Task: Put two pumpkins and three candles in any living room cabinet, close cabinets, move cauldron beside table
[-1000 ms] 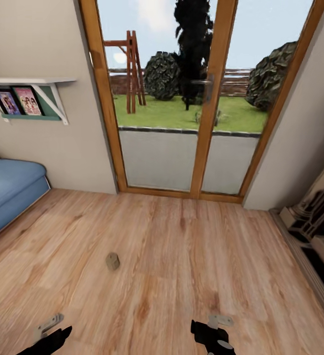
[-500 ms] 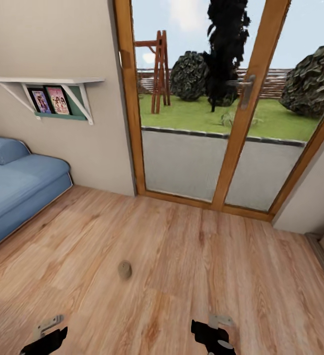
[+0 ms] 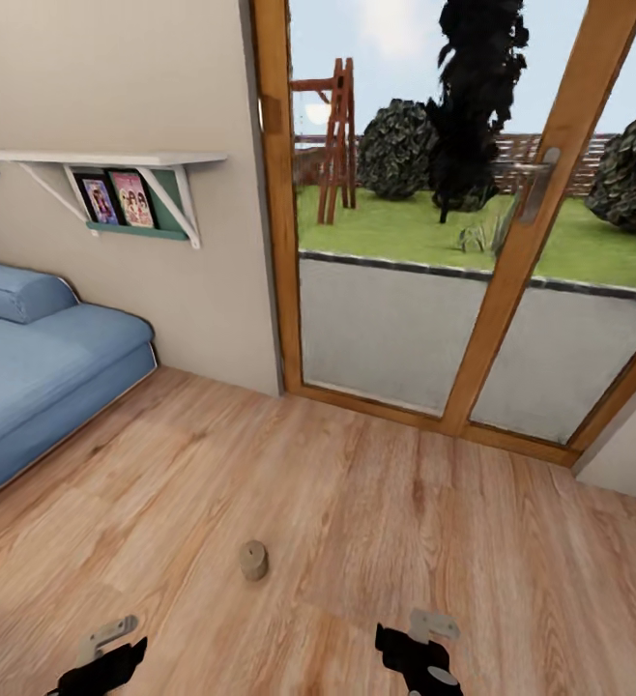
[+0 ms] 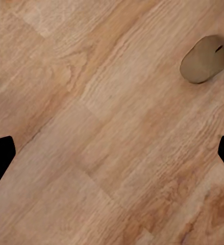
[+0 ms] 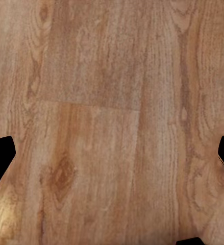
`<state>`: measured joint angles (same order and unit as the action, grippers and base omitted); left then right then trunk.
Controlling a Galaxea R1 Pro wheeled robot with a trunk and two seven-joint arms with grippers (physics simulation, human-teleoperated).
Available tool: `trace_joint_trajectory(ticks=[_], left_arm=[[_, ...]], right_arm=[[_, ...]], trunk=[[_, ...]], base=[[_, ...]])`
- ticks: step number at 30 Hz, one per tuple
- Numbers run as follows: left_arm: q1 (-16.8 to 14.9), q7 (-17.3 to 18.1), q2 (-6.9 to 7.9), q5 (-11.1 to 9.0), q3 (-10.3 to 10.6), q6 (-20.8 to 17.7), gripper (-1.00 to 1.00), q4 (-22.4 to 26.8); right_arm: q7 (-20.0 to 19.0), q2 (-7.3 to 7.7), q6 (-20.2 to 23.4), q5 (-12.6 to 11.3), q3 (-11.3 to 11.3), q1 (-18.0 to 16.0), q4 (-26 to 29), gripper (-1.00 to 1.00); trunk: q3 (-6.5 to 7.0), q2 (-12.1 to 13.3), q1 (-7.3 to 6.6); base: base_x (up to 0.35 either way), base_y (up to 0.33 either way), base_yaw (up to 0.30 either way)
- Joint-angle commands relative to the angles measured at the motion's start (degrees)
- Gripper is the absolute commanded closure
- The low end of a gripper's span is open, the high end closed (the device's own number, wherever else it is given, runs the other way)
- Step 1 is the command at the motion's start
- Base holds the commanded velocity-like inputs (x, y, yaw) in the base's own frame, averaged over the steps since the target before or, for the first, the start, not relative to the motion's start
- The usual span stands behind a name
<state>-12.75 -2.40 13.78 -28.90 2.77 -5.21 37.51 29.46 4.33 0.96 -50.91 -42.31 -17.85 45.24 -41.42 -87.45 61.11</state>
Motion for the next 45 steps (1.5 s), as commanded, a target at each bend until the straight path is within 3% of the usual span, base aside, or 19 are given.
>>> trace_joint_trajectory(ticks=[1, 7, 24, 45], left_arm=[[0.0, 1.01, 0.17, -0.56, 0.29, -0.21, -1.0, 0.11], [0.01, 3.27, 0.17, -0.55, 0.31, -0.24, -1.0, 0.11], [0.01, 3.63, 0.1, -0.48, 0.31, -0.3, -1.0, 0.11], [0.01, 3.59, 0.11, -0.55, 0.28, -0.33, -1.0, 0.11]], right_arm=[[0.43, 0.07, -0.38, -0.25, -0.32, -0.08, 0.11, -1.0], [0.43, 0.07, -1.83, -0.28, -0.33, -0.08, 0.11, -1.0], [0.42, 0.07, -2.29, -0.32, -0.33, -0.08, 0.19, -1.0], [0.43, 0.07, -2.28, -0.29, -0.33, -0.08, 0.28, -1.0]], trunk=[[-0.03, -0.03, 0.03], [0.11, -0.03, 0.03], [0.32, -0.03, 0.03], [0.34, -0.03, 0.03]], base=[[0.251, 0.0, -0.212], [0.164, 0.0, -0.248], [0.189, -0.013, -0.122], [0.187, 0.012, -0.011]])
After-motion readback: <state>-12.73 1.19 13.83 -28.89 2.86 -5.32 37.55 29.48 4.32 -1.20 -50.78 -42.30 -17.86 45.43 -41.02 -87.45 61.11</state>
